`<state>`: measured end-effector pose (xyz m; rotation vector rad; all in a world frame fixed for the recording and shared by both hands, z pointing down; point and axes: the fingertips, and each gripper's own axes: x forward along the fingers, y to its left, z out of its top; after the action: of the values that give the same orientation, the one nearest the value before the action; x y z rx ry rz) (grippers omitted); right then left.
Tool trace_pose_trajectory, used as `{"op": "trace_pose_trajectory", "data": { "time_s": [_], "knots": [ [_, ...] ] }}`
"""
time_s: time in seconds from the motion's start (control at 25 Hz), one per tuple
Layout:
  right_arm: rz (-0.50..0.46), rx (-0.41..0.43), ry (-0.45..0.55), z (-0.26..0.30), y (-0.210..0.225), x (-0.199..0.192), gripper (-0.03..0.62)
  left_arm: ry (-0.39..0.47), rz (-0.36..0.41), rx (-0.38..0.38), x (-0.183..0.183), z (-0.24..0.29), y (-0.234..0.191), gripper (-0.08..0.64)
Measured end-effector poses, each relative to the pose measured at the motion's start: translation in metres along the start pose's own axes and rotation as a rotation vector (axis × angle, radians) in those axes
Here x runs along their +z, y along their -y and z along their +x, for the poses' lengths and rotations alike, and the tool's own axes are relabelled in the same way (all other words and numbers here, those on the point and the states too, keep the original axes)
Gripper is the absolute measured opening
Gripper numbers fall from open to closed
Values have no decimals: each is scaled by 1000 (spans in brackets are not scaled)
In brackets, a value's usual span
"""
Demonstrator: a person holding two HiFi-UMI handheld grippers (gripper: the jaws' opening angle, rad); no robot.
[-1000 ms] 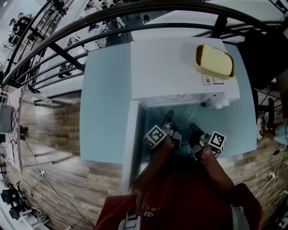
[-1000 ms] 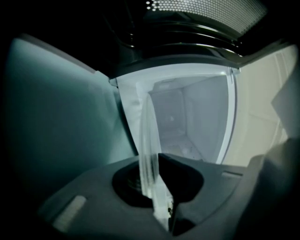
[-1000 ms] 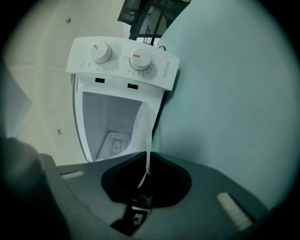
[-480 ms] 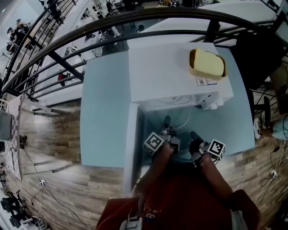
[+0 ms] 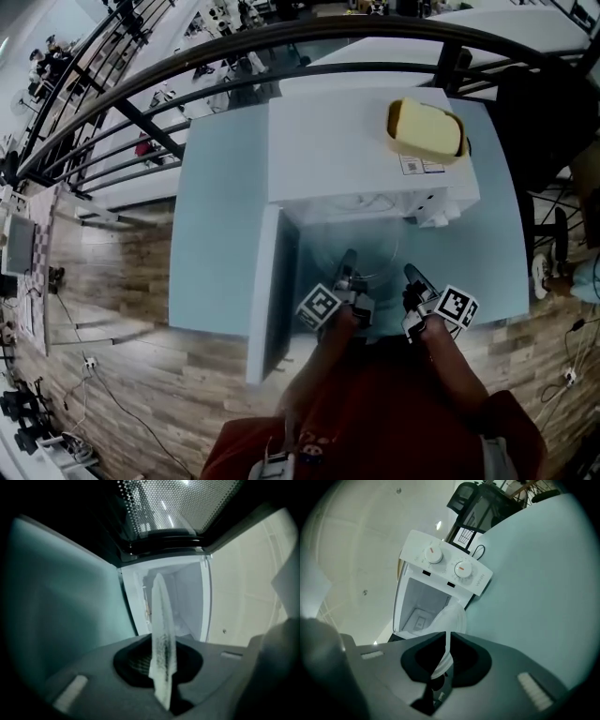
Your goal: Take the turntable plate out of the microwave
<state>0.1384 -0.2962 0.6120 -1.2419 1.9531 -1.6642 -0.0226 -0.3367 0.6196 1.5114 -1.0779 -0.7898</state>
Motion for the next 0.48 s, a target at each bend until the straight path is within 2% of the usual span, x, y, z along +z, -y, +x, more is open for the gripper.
{"op": "trace_pose_trajectory", "data": {
  "time_s": [0.24,0.36,0.48],
  "knots": [
    [-64,35,-59,-19,3,26,21,104,-34,27,-18,-21,8,23],
    [-148,51,-80,-28,0,40,15,169,-91,-22,-28,-31,27,23],
    [-239,69,-101,-38,-5,50,9,214,-97,5,-40,-48,35,23]
  ]
}}
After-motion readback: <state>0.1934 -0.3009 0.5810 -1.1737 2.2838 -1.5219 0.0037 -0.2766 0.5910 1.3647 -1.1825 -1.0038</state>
